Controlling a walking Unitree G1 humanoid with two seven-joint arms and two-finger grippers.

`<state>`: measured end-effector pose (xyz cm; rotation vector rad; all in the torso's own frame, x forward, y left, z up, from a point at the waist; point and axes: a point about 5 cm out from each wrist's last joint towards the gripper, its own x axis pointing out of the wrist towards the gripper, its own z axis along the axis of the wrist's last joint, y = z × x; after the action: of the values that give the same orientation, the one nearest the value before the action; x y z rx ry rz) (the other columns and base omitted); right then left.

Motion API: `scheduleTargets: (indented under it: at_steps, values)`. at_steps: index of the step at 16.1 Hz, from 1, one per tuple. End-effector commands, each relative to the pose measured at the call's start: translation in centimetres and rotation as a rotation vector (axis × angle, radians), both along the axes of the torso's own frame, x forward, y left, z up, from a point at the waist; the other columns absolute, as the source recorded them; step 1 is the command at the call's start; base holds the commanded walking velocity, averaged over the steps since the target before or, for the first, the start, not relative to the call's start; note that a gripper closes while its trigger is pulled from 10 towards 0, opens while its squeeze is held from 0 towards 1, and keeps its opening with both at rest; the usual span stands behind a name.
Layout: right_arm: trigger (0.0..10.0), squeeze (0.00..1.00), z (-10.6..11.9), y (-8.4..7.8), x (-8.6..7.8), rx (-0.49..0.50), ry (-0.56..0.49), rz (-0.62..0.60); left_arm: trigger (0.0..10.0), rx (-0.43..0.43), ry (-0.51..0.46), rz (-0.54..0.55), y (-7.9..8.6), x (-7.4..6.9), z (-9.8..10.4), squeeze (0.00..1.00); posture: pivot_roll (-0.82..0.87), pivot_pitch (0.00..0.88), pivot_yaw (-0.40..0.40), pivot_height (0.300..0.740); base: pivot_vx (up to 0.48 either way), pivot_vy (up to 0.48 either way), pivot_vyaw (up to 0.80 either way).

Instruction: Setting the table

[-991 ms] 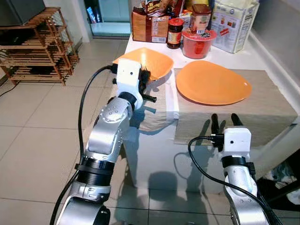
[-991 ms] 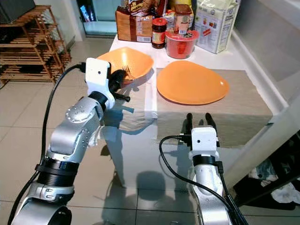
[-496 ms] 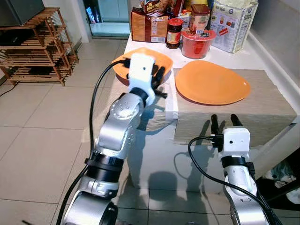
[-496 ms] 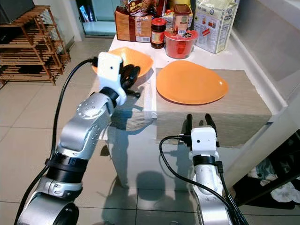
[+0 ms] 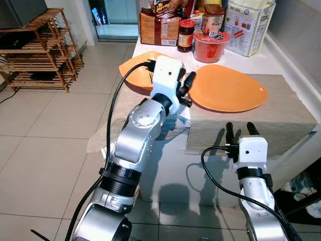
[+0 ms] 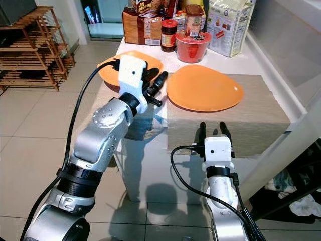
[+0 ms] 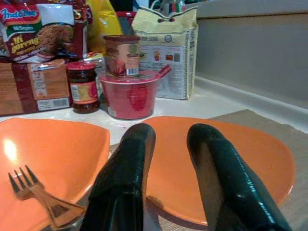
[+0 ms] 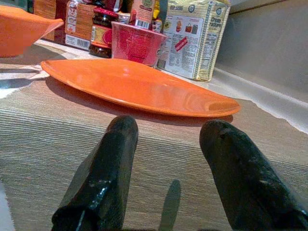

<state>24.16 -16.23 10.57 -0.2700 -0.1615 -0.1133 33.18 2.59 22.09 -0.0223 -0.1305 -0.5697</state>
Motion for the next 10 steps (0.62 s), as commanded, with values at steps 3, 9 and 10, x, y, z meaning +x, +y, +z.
scheduleTargets:
  at_steps: [3, 9, 10]
  values:
    - [10.0, 0.00, 0.1, 0.2, 0.2, -0.008, -0.005, 0.001, 10.0, 0.033, 0.005, -0.020, -0.4, -0.2, -0.3, 1.00, -0.03, 0.000, 0.058, 0.722, 0.000, 0.000, 0.00]
    - [10.0, 0.00, 0.0, 0.1, 0.2, -0.010, 0.003, 0.002, 10.0, 0.090, 0.052, -0.012, -0.1, 0.0, -1.6, 0.00, -0.03, 0.000, 0.055, 0.722, 0.000, 0.000, 0.00]
    - [10.0, 0.00, 0.0, 0.1, 0.1, -0.010, 0.004, 0.001, 10.0, 0.103, 0.064, -0.005, 0.0, 0.1, -1.9, 0.00, -0.03, 0.000, 0.055, 0.722, 0.000, 0.000, 0.00]
